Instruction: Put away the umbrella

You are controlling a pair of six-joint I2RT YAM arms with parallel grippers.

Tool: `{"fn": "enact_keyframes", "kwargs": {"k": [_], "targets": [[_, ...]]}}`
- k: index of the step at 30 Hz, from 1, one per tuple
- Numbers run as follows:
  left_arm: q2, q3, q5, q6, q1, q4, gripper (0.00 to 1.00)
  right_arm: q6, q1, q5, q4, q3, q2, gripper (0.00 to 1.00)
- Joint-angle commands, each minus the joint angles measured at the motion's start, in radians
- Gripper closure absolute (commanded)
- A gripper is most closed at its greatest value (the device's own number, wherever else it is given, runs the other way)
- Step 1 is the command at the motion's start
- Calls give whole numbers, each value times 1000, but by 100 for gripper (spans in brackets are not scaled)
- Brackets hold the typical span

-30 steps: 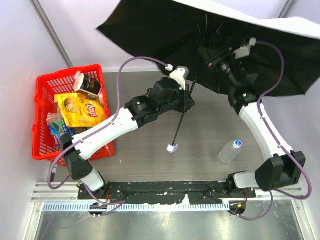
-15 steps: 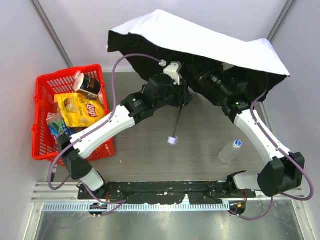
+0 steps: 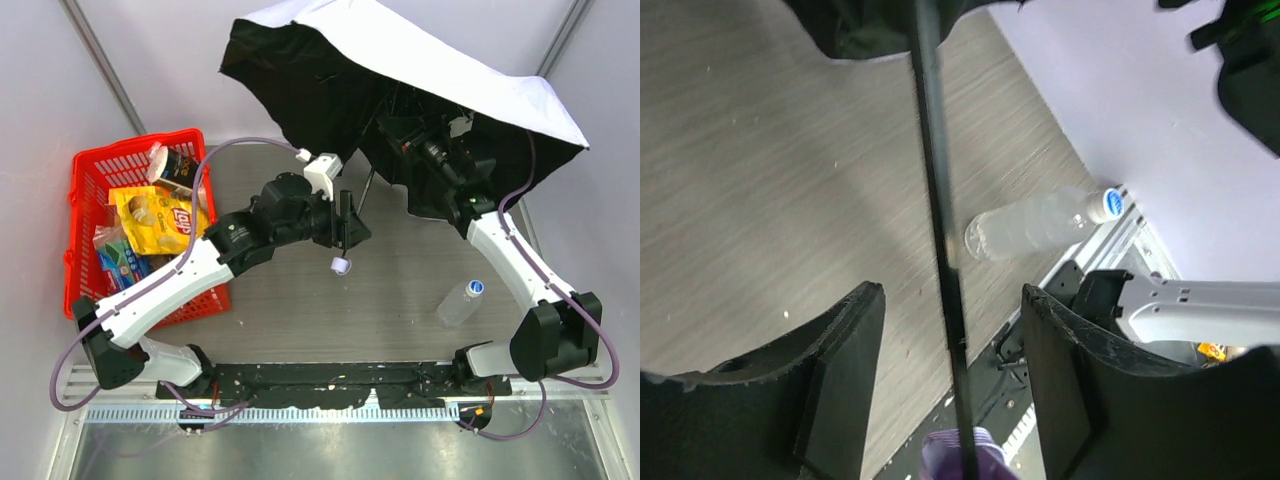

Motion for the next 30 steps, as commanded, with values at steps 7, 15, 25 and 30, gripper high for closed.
{"fn": "enact_keyframes", "kwargs": {"k": [7,15,25,30], "targets": [[45,41,-56,-33,-26,-92,84,67,13,10,193,43,-29,99],[14,131,-300,38,-26,-137,100,-27,39,44,81,-151,-128,99],[18,151,-426,117,-23,-70,100,-8,369,234,162,-379,-236,99],[-3,102,-355,81,-23,-67,100,-110,326,254,58,-270,-257,99]]}}
